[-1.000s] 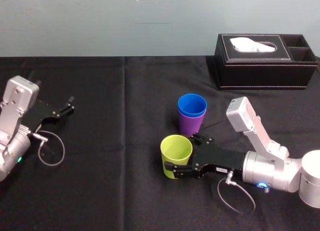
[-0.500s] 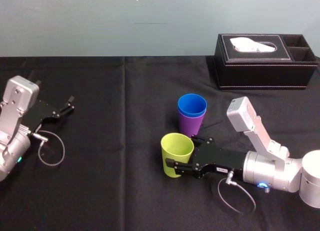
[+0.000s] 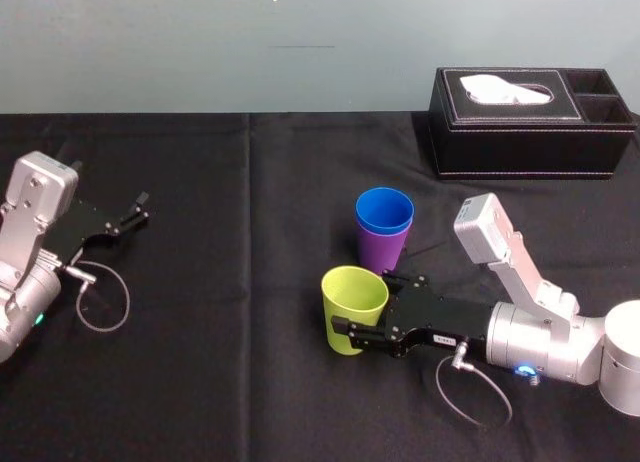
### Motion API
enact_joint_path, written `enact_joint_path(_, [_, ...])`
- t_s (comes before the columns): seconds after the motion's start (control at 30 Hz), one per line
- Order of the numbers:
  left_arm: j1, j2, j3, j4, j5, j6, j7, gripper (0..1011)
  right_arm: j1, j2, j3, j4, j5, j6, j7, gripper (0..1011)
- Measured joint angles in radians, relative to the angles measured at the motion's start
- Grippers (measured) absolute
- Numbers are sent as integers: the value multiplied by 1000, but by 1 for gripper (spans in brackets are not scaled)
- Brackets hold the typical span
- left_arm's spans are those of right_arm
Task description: Stack the three plastic cups sequentially using one hand.
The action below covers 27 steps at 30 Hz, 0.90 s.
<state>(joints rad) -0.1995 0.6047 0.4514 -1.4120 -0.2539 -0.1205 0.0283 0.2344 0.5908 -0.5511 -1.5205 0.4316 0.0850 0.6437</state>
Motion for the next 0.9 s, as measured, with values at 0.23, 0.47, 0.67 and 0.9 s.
enact_joint_path(0.23, [0, 0, 0, 0, 0, 0, 0, 1011, -11, 7, 6, -17, 1, -14, -5, 735])
enact_joint_path(0.47, [0, 0, 0, 0, 0, 0, 0, 1011, -61, 54, 54, -146, 6, 17, -71, 734])
enact_joint_path(0.67, [0, 0, 0, 0, 0, 0, 0, 1011, -82, 89, 106, -256, 30, 146, -146, 734])
enact_joint_path(0.9, [0, 0, 0, 0, 0, 0, 0, 1011, -66, 108, 144, -305, 57, 240, -185, 735])
